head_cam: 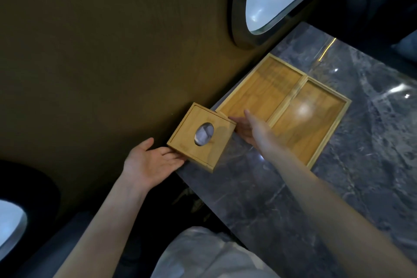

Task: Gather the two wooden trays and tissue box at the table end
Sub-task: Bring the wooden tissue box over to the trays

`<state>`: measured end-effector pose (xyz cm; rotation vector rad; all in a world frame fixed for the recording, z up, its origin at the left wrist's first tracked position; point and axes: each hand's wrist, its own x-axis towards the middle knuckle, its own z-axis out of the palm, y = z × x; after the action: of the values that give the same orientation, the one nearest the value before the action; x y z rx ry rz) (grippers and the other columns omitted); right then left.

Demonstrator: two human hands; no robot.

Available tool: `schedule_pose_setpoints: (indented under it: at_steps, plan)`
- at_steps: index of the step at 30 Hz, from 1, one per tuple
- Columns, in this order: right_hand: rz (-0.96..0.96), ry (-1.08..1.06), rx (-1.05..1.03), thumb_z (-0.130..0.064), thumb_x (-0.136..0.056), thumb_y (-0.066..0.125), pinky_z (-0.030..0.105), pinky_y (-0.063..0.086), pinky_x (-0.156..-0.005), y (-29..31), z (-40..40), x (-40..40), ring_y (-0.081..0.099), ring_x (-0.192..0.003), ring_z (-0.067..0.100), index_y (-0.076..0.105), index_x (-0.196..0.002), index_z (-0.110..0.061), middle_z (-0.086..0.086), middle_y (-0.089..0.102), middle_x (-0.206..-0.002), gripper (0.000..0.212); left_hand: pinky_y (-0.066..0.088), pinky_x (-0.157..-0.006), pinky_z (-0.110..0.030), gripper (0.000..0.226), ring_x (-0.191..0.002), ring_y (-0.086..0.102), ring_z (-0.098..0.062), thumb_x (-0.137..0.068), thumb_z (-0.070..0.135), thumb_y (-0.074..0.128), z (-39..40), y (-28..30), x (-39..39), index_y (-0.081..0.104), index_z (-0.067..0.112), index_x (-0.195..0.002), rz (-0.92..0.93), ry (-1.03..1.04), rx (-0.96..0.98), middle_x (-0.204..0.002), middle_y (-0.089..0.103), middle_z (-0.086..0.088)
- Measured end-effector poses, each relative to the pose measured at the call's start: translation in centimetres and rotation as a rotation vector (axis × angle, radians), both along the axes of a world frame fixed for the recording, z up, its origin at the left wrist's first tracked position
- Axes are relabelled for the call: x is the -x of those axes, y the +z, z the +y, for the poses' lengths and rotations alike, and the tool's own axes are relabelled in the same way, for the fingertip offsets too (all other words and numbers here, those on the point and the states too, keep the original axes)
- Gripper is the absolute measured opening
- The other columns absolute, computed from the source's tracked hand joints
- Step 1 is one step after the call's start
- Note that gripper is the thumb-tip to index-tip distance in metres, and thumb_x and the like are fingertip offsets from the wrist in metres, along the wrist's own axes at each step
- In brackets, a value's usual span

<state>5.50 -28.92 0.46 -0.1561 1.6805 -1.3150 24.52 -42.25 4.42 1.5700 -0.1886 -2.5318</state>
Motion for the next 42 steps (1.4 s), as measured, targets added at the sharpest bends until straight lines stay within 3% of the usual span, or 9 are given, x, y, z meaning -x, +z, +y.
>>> schedule_pose_setpoints:
  at_steps: [4, 11, 15, 20, 28, 42]
  plan:
    - [-0.050, -0.009, 0.010, -0.042, -0.099, 0.019, 0.027, 0.033, -0.099, -0.3, 0.5, -0.4, 0.050, -0.105, 0.010, 0.061, -0.119, -0.008, -0.003, 0.057, -0.109, 0.059, 0.012, -0.119, -0.044, 0.062, -0.142, 0.020, -0.037, -0.095, 0.034, 0.029, 0.0, 0.4, 0.6, 0.014, -0.002, -0.144, -0.027, -0.040, 0.076, -0.151, 0.023, -0.027]
    - [-0.094, -0.051, 0.033, -0.046, -0.098, 0.018, 0.027, 0.032, -0.103, -0.4, 0.7, -0.8, 0.046, -0.125, 0.017, 0.062, -0.117, -0.010, 0.009, 0.052, -0.137, 0.059, 0.008, -0.120, -0.042, 0.060, -0.144, 0.014, -0.033, -0.096, 0.034, 0.026, -0.4, 0.4, 1.9, 0.013, -0.001, -0.144, -0.042, -0.038, 0.137, -0.154, 0.017, -0.022]
    - [-0.129, -0.091, 0.059, -0.047, -0.097, 0.017, 0.025, 0.030, -0.102, -0.2, 0.4, -1.0, 0.044, -0.129, 0.018, 0.060, -0.119, -0.010, 0.009, 0.049, -0.141, 0.061, 0.009, -0.120, -0.042, 0.062, -0.144, 0.014, -0.034, -0.096, 0.034, 0.026, -1.0, 0.3, 2.1, 0.013, -0.002, -0.144, -0.016, -0.023, 0.113, -0.154, 0.018, -0.023]
    - [-0.154, -0.123, 0.048, -0.049, -0.097, 0.015, 0.031, 0.023, -0.115, 0.1, -0.2, -0.9, 0.038, -0.136, 0.020, 0.054, -0.128, -0.005, 0.010, 0.045, -0.145, 0.066, 0.011, -0.119, -0.042, 0.063, -0.144, 0.016, -0.034, -0.095, 0.036, 0.027, -1.1, 0.2, 2.3, 0.013, -0.002, -0.144, -0.006, -0.051, 0.127, -0.154, 0.018, -0.023]
    - [-0.198, -0.164, 0.102, -0.048, -0.097, 0.013, 0.029, 0.023, -0.110, 0.1, -0.7, -1.2, 0.035, -0.138, 0.020, 0.052, -0.129, -0.003, 0.009, 0.044, -0.145, 0.068, 0.011, -0.120, -0.042, 0.064, -0.144, 0.016, -0.033, -0.095, 0.038, 0.027, -1.1, 0.4, 2.5, 0.012, 0.000, -0.145, -0.014, -0.092, 0.139, -0.154, 0.018, -0.022]
    - [-0.207, -0.167, 0.103, -0.049, -0.097, 0.011, 0.038, 0.015, -0.121, -0.5, -1.0, -0.8, 0.030, -0.141, 0.022, 0.047, -0.133, -0.001, 0.012, 0.039, -0.148, 0.070, 0.012, -0.119, -0.043, 0.067, -0.144, 0.017, -0.032, -0.094, 0.040, 0.028, -1.0, 0.5, 2.6, 0.010, 0.001, -0.145, -0.032, -0.212, 0.203, -0.154, 0.018, -0.021]
